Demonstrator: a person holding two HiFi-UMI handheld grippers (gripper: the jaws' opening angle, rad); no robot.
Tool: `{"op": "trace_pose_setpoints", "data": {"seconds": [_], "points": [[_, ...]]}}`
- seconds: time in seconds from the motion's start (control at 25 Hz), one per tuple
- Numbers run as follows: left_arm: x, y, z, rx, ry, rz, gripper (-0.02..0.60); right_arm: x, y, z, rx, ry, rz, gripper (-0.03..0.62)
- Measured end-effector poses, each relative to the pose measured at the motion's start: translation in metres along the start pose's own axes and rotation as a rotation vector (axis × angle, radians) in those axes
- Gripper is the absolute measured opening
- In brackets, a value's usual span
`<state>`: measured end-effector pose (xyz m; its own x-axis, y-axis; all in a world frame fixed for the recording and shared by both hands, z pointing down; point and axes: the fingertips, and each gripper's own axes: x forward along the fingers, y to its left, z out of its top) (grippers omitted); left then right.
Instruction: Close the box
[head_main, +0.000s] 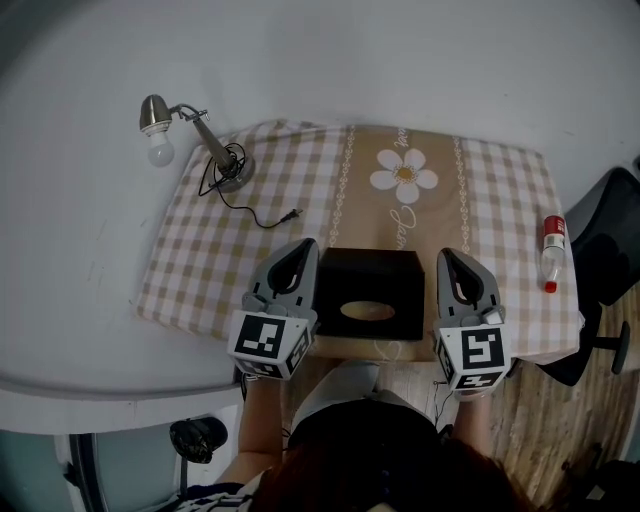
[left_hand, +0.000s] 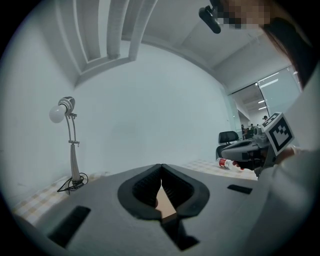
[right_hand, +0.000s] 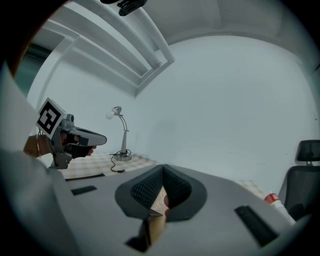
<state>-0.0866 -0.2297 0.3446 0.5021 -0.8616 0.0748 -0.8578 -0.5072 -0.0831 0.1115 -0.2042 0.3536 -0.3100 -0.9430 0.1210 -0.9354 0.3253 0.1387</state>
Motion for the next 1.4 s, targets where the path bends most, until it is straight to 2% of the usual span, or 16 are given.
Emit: {"op": "trace_pose_setpoints", "data": {"seconds": [0.36, 0.68, 1.4], "points": [[0.019, 0.020, -0.027, -0.058, 0.055, -0.012, 0.026, 0.025, -0.013, -0.019, -0.039, 0.048, 0.028, 0.017], [0.030, 0.039, -0.059, -0.085, 0.124, -0.034, 0.026, 0.043, -0.021, -0.052, -0.023, 0.133, 0.078, 0.017], [0.041, 0.037, -0.155, -0.084, 0.412, -0.189, 0.026, 0.065, -0.011, -0.135, 0.025, 0.408, 0.199, 0.017]]}}
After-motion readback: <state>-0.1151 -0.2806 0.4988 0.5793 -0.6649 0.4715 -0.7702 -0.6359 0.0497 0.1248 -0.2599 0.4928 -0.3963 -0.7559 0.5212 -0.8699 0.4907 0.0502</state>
